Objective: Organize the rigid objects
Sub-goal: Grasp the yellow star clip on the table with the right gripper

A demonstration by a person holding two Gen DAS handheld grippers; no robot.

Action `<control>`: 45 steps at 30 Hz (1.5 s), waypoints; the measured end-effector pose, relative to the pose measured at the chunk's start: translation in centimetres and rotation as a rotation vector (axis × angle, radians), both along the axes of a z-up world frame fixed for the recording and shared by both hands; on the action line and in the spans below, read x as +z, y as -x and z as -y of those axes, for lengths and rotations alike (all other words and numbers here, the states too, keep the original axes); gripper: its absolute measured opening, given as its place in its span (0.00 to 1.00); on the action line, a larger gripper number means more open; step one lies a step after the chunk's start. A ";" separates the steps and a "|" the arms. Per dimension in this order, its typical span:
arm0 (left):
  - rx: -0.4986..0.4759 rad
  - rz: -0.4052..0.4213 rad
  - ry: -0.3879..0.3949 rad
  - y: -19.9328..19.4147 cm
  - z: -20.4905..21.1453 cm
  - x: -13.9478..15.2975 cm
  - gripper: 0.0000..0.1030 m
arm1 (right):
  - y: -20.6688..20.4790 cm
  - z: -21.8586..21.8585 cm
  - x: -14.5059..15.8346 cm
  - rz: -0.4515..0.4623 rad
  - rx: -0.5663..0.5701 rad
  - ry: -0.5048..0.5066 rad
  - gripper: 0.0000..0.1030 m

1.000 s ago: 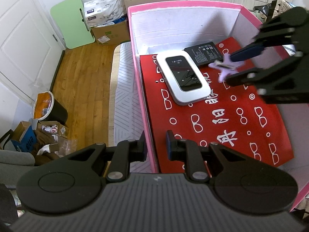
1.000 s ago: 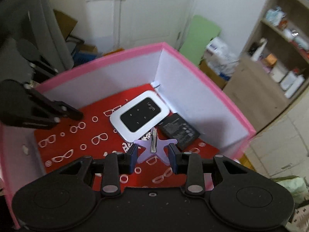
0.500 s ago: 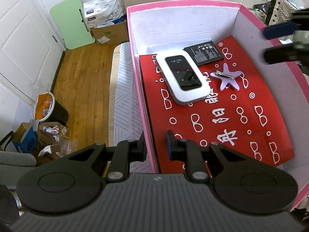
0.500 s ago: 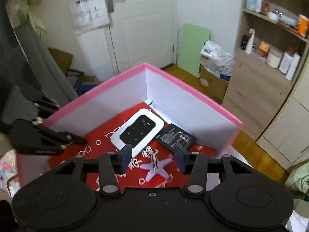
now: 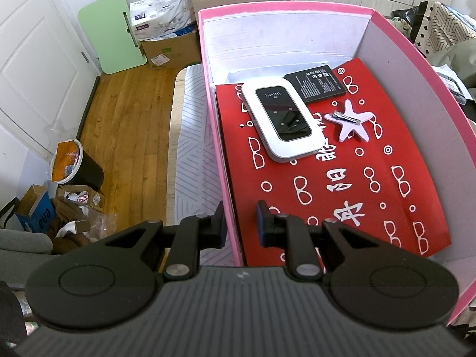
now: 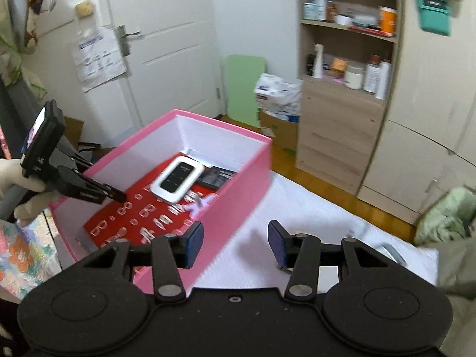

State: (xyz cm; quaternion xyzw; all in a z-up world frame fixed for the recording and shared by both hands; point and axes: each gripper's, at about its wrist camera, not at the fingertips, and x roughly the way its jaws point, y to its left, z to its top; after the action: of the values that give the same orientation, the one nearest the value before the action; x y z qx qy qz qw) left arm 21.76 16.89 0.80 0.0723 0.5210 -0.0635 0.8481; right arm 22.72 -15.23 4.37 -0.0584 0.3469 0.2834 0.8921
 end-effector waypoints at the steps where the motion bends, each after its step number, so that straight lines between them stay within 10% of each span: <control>1: 0.005 0.001 0.008 0.0 -0.2 0.0 0.17 | 0.5 0.8 -0.2 0.018 -0.035 -0.004 0.52; 9: 0.031 0.006 0.040 0.1 -0.5 0.1 0.17 | 2.8 4.4 -2.5 0.134 -0.194 0.012 0.70; 26: 0.029 -0.009 -0.126 0.9 1.5 1.3 0.08 | 5.1 7.0 -11.2 -0.104 -0.137 0.060 0.69; 30: 0.039 -0.020 -0.132 0.9 1.6 0.8 0.08 | 4.9 6.6 -12.4 -0.130 -0.118 0.058 0.61; 33: 0.057 -0.027 -0.119 0.7 1.5 0.5 0.08 | 4.4 6.6 -12.6 -0.157 -0.107 0.050 0.36; 45: 0.103 0.015 -0.066 0.7 0.7 0.2 0.05 | 6.3 4.5 -9.2 -0.059 -0.061 0.101 0.36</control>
State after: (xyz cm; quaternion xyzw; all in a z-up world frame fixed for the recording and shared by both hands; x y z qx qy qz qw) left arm 21.03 16.15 1.03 0.0738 0.5196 -0.0021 0.8512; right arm 16.43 -19.69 -4.79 -0.0842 0.3885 0.2400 0.8857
